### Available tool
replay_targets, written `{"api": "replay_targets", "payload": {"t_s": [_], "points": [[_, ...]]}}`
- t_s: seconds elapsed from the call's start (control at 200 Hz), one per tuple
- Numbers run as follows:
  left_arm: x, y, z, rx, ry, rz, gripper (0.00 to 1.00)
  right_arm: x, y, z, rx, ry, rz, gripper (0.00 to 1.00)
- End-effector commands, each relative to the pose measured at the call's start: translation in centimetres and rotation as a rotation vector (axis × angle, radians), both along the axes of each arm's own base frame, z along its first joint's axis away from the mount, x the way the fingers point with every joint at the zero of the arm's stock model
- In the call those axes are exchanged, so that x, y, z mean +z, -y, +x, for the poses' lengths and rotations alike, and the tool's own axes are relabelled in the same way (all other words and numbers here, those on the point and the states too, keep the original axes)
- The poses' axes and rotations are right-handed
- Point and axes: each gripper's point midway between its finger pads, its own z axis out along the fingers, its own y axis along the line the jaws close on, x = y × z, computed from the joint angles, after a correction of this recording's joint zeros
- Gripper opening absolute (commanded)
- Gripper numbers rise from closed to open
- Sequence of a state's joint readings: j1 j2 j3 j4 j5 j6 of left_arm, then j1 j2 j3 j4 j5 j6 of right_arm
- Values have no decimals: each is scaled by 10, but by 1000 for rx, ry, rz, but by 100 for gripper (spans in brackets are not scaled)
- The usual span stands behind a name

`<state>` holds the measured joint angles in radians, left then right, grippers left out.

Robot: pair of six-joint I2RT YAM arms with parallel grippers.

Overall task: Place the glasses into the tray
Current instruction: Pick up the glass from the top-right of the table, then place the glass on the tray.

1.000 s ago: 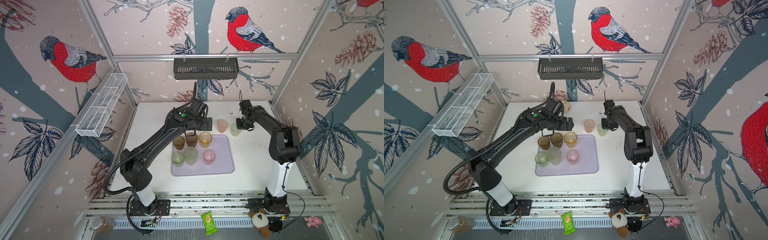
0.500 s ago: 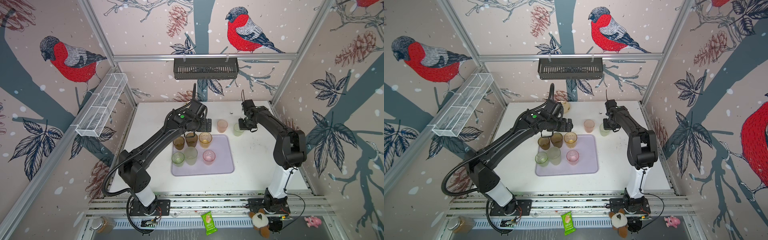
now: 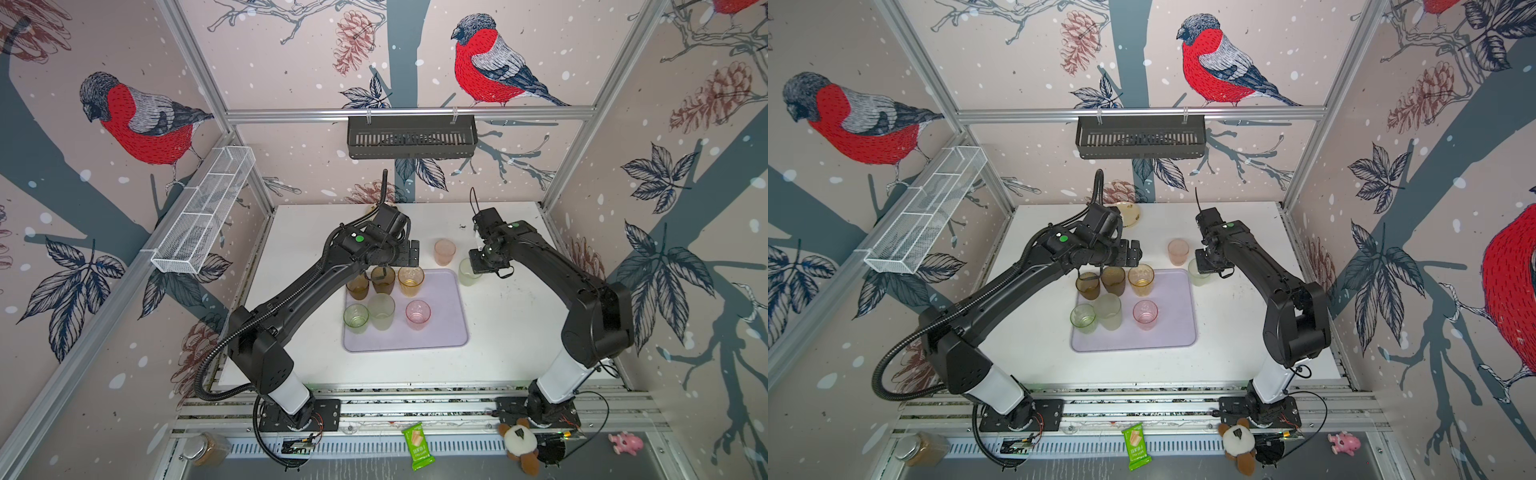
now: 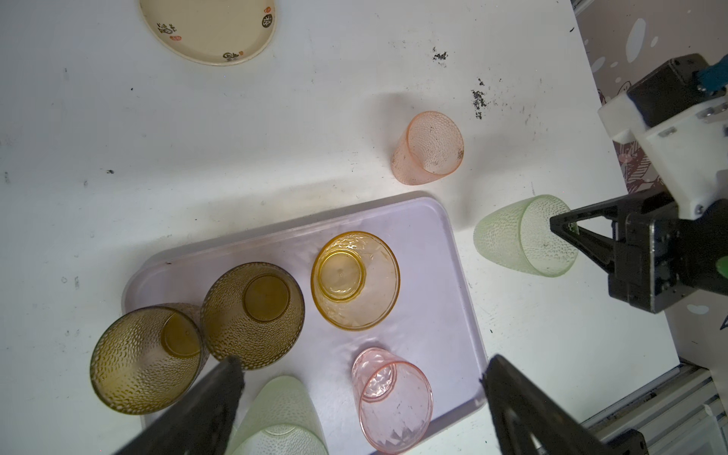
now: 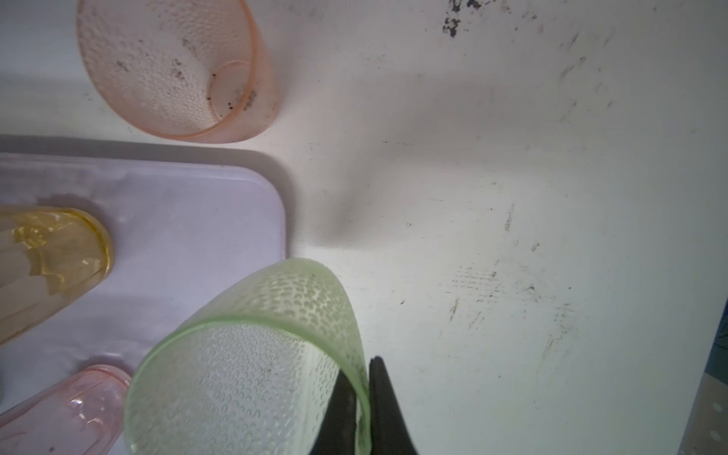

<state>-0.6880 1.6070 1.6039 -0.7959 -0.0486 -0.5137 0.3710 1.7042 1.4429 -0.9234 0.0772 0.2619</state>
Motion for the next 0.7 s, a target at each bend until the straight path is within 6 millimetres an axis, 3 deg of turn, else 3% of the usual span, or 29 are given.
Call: {"api": "replay_targets", "payload": {"t_s": [0.0,0.245,0.695], "points": [[2,-1,-7,-53,11,5,96,1,-9,-8,-7,-22,13,3],[-4,-11,-26,-99,23,6,96,-10,-39,-3,35,-33,34,3],[-16,-20,-37,-34,-6,-39,96,-29,-78,9,99,-50,48,3]]}}
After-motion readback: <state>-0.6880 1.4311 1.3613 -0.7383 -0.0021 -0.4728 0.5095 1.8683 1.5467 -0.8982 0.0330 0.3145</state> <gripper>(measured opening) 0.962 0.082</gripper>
